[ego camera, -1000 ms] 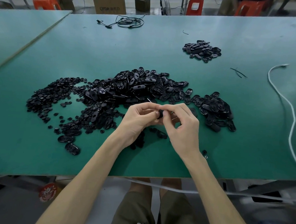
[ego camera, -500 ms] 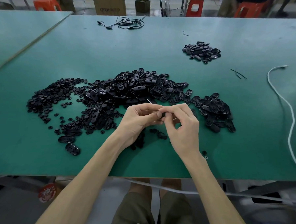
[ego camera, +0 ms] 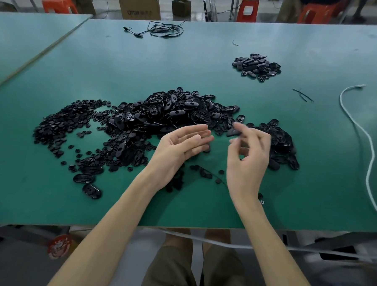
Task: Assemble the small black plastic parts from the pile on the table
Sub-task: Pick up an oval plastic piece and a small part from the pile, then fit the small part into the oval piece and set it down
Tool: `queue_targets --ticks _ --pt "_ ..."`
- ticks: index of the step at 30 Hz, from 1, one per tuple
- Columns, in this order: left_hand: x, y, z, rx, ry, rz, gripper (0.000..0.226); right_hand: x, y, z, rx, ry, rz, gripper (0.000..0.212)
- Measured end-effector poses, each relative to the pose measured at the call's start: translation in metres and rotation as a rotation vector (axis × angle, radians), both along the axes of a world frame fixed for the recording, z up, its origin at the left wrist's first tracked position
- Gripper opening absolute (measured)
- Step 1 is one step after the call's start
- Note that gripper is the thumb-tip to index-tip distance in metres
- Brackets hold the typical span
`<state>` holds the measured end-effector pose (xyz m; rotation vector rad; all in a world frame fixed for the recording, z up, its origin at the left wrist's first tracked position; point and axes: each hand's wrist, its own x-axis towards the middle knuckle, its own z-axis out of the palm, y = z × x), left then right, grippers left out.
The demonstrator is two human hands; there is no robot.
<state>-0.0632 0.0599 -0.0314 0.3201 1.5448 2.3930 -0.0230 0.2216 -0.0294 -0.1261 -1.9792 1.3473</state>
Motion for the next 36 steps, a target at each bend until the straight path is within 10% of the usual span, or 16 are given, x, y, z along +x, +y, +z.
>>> queue_targets --ticks 5,13,26,36 --pt "-0.004 -0.010 0.008 0.290 -0.139 -0.002 0.037 -0.007 0.013 -0.002 -0.401 -0.193 -0.144 0.048" --pt "-0.009 -0.018 0.007 0.555 -0.266 0.118 0.045 -0.008 0.011 -0.002 -0.340 -0.159 -0.160 0.050" --pt "-0.009 -0.016 0.009 0.543 -0.330 0.240 0.040 -0.006 -0.008 -0.011 0.664 -0.282 0.325 0.038" --pt "-0.010 -0.017 0.006 0.518 -0.329 0.226 0.040 -0.007 -0.008 -0.012 0.681 -0.343 0.304 0.031"
